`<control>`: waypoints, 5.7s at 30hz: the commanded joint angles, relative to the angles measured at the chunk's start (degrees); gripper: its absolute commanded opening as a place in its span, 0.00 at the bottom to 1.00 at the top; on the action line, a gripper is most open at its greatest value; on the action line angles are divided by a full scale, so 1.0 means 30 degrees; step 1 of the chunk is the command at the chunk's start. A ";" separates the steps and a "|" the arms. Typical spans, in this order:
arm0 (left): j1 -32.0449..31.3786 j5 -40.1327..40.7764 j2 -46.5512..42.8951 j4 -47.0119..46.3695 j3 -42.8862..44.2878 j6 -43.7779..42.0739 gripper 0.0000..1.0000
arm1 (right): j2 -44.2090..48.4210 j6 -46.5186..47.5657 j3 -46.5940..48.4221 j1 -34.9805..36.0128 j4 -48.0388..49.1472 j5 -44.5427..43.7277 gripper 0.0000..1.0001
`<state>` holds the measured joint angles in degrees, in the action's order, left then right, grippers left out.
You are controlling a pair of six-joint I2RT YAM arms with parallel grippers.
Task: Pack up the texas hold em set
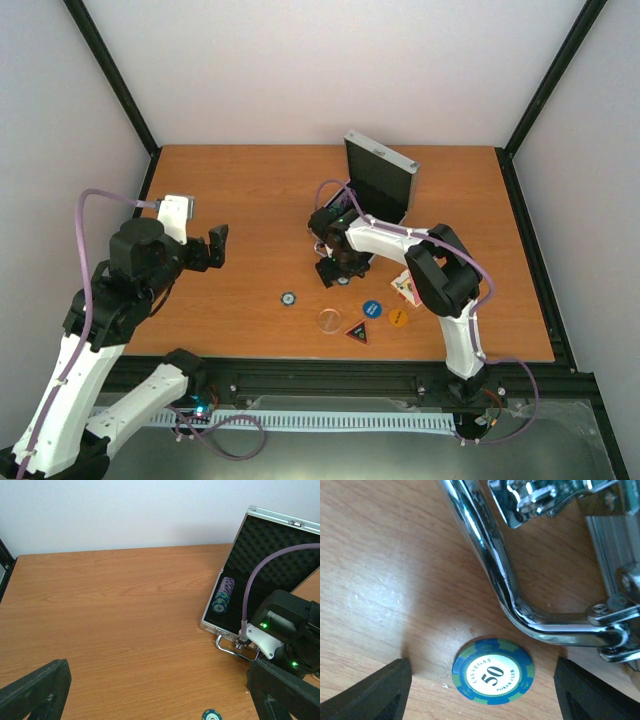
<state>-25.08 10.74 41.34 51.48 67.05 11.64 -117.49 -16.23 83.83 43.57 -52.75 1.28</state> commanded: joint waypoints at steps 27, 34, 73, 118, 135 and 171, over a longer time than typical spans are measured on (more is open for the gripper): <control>0.0069 0.0199 -0.0275 0.0080 0.0093 -0.0130 1.00 | -0.0051 -0.0433 -0.1511 -0.0022 0.0667 0.0530 0.35; 0.0069 0.0286 -0.0297 0.0110 0.0062 -0.0174 1.00 | 0.0185 -0.0475 -0.0840 -0.0022 0.0172 0.0518 0.31; 0.0069 -0.0358 -0.0141 -0.0248 -0.0083 0.0005 1.00 | 0.3658 -0.2654 -0.3141 0.0565 -0.0066 -0.0358 0.81; 0.0069 -0.0084 -0.0260 -0.0102 -0.0259 0.0071 1.00 | 0.2687 -0.2220 -0.4470 -0.0374 0.1414 0.0134 0.26; 0.0069 -0.0161 -0.0327 -0.0076 -0.0085 0.0024 1.00 | 0.2634 -0.2122 -0.0790 0.0476 -0.0462 -0.0215 0.27; 0.0069 -0.1763 0.0106 -0.0872 -0.0497 -0.0473 1.00 | 1.1367 -0.5953 -0.6631 -0.6734 -0.1223 -0.4454 1.00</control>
<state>-25.08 7.05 41.78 50.33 65.28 11.60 -84.18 -31.97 64.58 27.64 -57.67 -12.16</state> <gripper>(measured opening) 0.998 1.000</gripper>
